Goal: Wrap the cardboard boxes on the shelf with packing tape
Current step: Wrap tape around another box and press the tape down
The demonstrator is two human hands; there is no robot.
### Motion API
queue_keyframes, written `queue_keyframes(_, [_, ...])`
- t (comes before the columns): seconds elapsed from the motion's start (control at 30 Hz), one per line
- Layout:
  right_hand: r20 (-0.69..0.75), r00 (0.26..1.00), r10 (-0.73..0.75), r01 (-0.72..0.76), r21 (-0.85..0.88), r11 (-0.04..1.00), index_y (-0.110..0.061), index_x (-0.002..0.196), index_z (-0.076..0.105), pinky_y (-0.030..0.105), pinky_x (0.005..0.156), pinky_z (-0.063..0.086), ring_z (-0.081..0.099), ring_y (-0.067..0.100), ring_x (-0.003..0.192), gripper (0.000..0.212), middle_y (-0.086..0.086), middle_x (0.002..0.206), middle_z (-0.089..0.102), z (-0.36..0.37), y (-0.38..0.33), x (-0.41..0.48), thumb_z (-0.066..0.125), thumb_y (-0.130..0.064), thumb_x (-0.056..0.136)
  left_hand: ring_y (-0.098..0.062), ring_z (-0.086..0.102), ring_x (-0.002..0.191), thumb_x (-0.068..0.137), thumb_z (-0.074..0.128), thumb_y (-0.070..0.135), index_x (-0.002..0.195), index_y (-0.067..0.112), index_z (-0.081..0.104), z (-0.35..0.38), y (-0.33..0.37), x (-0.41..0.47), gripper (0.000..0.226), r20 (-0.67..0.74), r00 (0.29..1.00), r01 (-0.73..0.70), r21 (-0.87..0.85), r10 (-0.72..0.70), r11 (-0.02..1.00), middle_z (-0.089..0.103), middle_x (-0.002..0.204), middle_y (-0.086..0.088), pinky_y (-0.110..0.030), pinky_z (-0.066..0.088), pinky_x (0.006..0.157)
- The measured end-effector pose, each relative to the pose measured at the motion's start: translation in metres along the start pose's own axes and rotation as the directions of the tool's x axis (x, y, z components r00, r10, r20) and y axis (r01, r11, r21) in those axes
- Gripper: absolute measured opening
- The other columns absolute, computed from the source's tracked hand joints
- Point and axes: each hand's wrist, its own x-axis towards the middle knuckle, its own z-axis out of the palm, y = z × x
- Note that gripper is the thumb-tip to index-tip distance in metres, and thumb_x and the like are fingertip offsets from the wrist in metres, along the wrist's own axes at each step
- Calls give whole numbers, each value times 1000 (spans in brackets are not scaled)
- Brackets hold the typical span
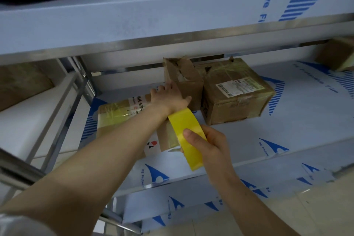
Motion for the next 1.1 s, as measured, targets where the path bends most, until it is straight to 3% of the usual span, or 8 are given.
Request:
queue_keyframes(0.17, [14, 1000, 7, -7, -1, 1000, 1, 76, 66, 33, 59, 48, 57, 25, 62, 40, 14, 66, 61, -4, 1, -1, 73, -37, 64, -34, 47, 125, 90, 29, 68, 139, 4, 37, 1, -10, 4, 81, -106, 994, -8, -68, 1, 998, 47, 138, -18, -41, 39, 98])
queue_keyframes(0.3, [30, 999, -26, 26, 5, 1000, 4, 79, 62, 34, 58, 45, 54, 25, 62, 56, 19, 67, 57, -4, 5, -3, 70, -48, 60, -36, 55, 112, 101, 25, 43, 114, 6, 60, -1, -25, 15, 52, -163, 983, 54, -175, -83, 983, 59, 123, -19, -38, 44, 90])
queue_keyframes(0.47, [33, 998, -58, 57, 12, 998, 8, 81, 61, 36, 58, 45, 53, 27, 62, 59, 25, 69, 56, -4, 8, -1, 69, -48, 63, -34, 51, 119, 102, 23, 43, 124, 4, 55, -2, -25, 23, 55, -86, 980, 145, -307, -180, 941, 52, 133, -18, -37, 41, 93])
queue_keyframes(0.73, [25, 999, -46, 46, 22, 999, 2, 77, 64, 34, 58, 46, 54, 27, 62, 52, 17, 65, 57, -4, 12, -3, 71, -47, 62, -32, 57, 108, 102, 18, 46, 108, 8, 62, -5, -16, 14, 58, -162, 969, 156, -182, -186, 971, 61, 119, -15, -34, 36, 77])
queue_keyframes(0.8, [25, 999, -48, 48, 28, 998, 3, 78, 63, 33, 57, 46, 54, 26, 61, 53, 16, 65, 57, -5, 10, -3, 71, -47, 61, -32, 51, 120, 99, 14, 56, 126, 15, 55, -6, -14, 8, 64, -105, 986, 120, -117, -132, 986, 55, 132, -14, -39, 35, 90])
queue_keyframes(0.87, [20, 999, -48, 47, 25, 999, 4, 79, 63, 33, 57, 46, 54, 26, 61, 55, 17, 65, 58, -5, 9, -2, 71, -47, 61, -32, 36, 135, 93, 15, 66, 146, 24, 31, -3, -16, -2, 70, -11, 999, 51, -93, -52, 994, 38, 148, -13, -46, 24, 108])
queue_keyframes(1.0, [21, 999, -48, 48, 28, 998, 10, 83, 61, 32, 57, 45, 54, 26, 62, 61, 19, 67, 56, -2, 9, -1, 70, -46, 61, -31, 27, 140, 97, 22, 59, 152, 15, 15, 7, -17, -11, 71, -61, 998, -36, -70, 32, 997, 28, 153, -15, -42, 21, 111])
queue_keyframes(1.1, [33, 999, -27, 25, 52, 998, 10, 81, 63, 27, 55, 46, 55, 24, 60, 50, 17, 67, 58, -5, 7, -3, 72, -37, 65, -27, 34, 135, 85, 46, 56, 145, 13, 33, -18, -29, -18, 76, 128, 983, -72, -409, 135, 910, 35, 148, -11, -34, 26, 107])
